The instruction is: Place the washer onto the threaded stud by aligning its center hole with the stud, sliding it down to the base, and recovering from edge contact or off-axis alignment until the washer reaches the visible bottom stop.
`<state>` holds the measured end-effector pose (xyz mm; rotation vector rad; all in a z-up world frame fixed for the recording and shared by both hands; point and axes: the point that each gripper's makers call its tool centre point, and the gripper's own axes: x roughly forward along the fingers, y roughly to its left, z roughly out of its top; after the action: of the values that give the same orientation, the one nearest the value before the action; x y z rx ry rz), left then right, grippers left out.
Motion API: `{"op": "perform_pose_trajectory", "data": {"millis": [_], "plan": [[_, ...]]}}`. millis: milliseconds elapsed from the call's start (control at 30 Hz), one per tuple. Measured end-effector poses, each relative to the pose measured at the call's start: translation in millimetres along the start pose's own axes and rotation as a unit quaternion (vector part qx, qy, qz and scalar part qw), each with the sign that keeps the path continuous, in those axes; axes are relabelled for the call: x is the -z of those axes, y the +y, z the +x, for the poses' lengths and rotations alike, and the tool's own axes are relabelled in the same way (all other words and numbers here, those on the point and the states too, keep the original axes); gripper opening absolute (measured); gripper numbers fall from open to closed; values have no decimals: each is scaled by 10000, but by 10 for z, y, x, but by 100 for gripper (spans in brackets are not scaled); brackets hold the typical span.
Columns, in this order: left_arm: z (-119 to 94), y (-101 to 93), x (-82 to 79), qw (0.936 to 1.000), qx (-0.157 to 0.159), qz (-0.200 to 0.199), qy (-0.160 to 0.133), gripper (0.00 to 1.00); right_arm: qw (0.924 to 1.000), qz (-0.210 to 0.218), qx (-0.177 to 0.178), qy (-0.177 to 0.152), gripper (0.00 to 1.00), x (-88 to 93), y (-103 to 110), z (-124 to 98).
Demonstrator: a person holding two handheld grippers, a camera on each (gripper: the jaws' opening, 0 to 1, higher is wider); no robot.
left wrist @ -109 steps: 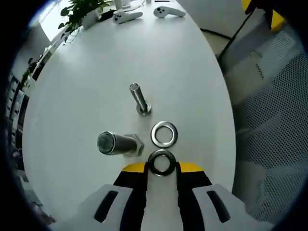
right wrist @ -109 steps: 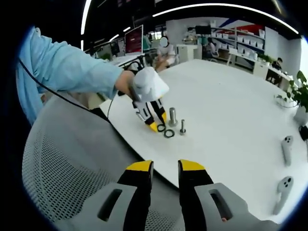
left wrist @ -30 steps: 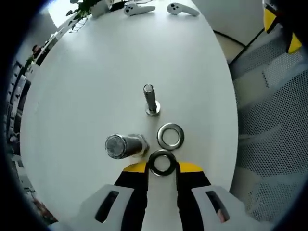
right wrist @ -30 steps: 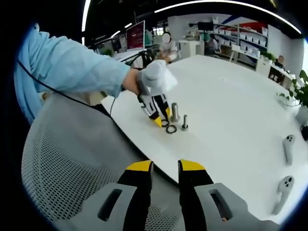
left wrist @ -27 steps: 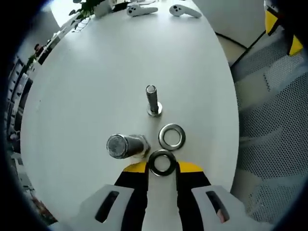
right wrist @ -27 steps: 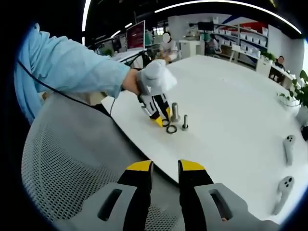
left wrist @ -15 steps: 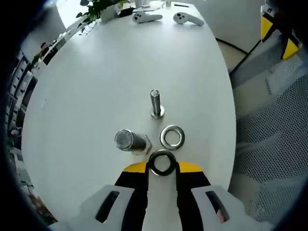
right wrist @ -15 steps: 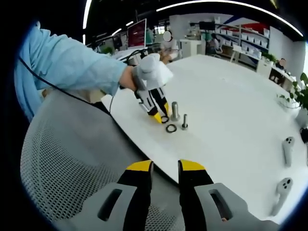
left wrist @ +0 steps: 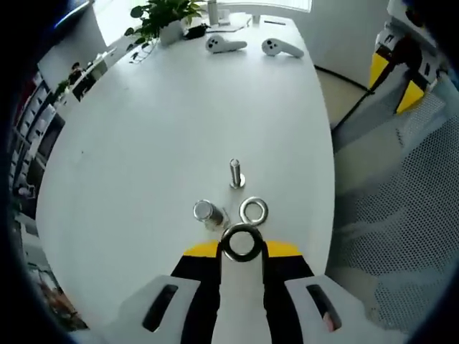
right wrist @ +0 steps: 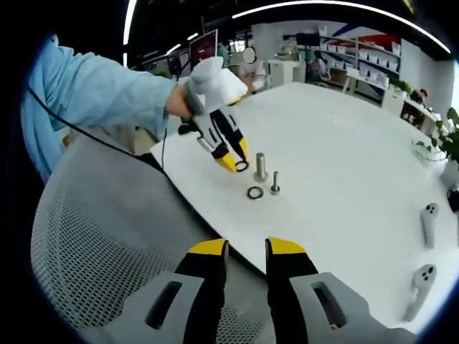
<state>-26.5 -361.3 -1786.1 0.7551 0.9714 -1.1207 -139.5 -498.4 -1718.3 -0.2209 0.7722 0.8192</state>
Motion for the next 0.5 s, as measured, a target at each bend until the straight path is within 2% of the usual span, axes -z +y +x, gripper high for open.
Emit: {"op": "perform_pose_trajectory", "data": {"millis": [267, 500], "plan": [[-174, 121, -136, 9996, -188, -21, -218, 19, 10000, -3, 13, -14, 23, -5, -6, -3], [-184, 218, -230, 9991, -296, 109, -281, 19, 10000, 27, 31, -34, 23, -7, -14, -7]]}}
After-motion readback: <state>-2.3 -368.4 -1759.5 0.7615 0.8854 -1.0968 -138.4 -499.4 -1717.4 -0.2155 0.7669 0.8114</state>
